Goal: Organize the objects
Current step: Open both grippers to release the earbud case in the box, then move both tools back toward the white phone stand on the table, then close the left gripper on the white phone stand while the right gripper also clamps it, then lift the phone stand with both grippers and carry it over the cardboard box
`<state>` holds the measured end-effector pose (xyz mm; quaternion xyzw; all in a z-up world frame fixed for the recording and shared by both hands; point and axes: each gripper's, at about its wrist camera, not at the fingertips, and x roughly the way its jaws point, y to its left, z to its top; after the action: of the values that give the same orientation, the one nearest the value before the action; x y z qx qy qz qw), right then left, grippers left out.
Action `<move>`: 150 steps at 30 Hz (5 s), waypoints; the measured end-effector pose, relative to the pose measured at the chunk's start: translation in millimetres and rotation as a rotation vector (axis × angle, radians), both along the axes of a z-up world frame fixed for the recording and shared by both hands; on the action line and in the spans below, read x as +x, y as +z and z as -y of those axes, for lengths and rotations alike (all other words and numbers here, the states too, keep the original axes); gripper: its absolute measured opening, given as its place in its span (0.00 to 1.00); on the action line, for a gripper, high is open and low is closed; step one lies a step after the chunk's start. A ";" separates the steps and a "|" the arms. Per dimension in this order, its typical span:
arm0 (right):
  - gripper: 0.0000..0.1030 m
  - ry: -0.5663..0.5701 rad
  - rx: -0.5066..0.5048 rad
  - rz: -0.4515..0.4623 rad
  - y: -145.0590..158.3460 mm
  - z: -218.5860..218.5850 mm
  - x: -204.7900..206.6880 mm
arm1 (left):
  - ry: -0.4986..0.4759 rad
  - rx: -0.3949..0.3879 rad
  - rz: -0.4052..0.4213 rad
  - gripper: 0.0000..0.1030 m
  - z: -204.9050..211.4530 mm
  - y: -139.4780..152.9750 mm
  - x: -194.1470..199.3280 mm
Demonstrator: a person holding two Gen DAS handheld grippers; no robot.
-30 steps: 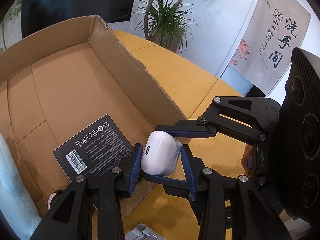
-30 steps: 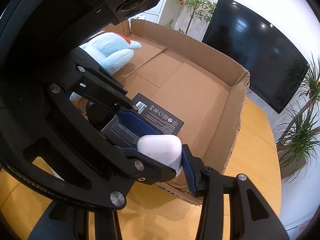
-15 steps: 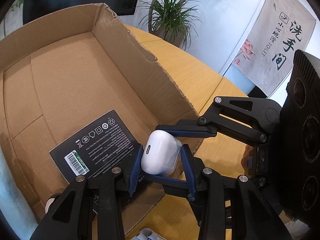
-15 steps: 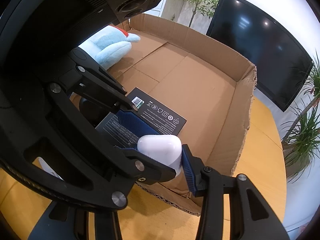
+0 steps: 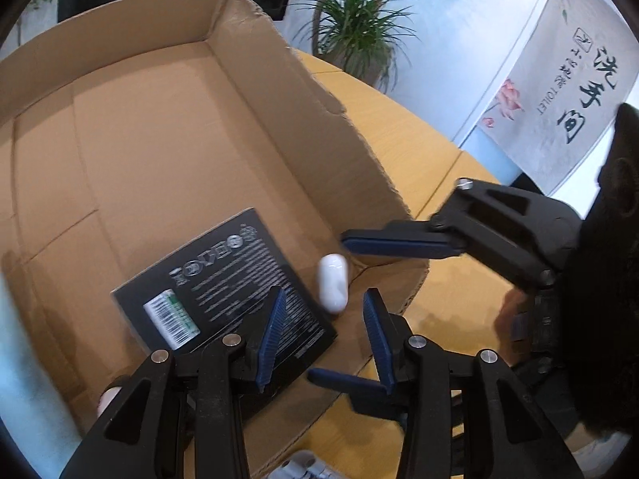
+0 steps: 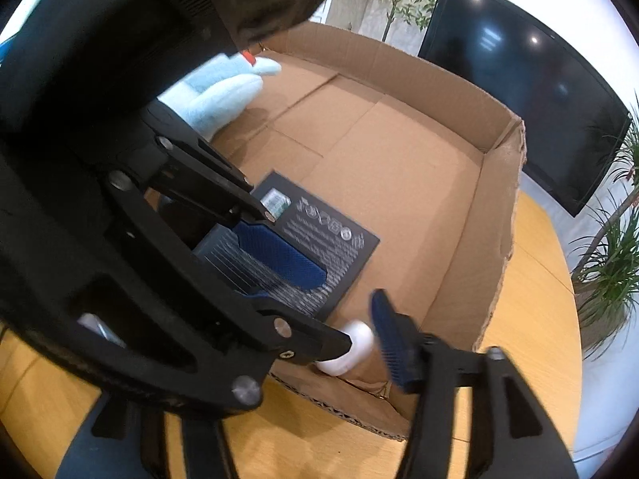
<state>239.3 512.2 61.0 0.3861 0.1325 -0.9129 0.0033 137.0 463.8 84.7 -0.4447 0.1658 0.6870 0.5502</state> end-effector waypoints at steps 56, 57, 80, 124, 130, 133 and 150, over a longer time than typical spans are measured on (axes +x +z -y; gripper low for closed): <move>0.30 -0.178 -0.459 0.243 -71.2 60.6 38.1 | 0.458 -0.018 0.150 0.61 194.1 -72.5 69.0; 0.29 -0.175 -0.459 0.243 -71.1 60.7 37.9 | 0.458 -0.026 0.144 0.56 193.0 -73.5 69.2; 0.26 -0.195 -0.449 0.229 -68.2 58.6 49.0 | 0.470 -0.070 0.091 0.35 192.9 -82.3 74.3; 0.25 -0.232 -0.428 0.192 -49.0 73.8 70.7 | 0.465 -0.042 0.041 0.35 198.4 -62.0 105.0; 0.25 -0.234 -0.429 0.187 -47.2 74.5 71.9 | 0.467 -0.037 0.033 0.35 199.2 -58.8 105.7; 0.25 -0.233 -0.427 0.182 -45.4 75.3 72.5 | 0.469 -0.037 0.032 0.35 200.6 -57.1 105.8; 0.25 -0.225 -0.401 0.142 -21.6 78.2 75.9 | 0.485 -0.012 0.000 0.35 202.3 -31.2 108.7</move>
<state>315.2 434.0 39.4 0.4533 -0.0956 -0.8861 -0.0125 245.7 261.5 53.5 -0.4748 0.0584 0.7981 0.3663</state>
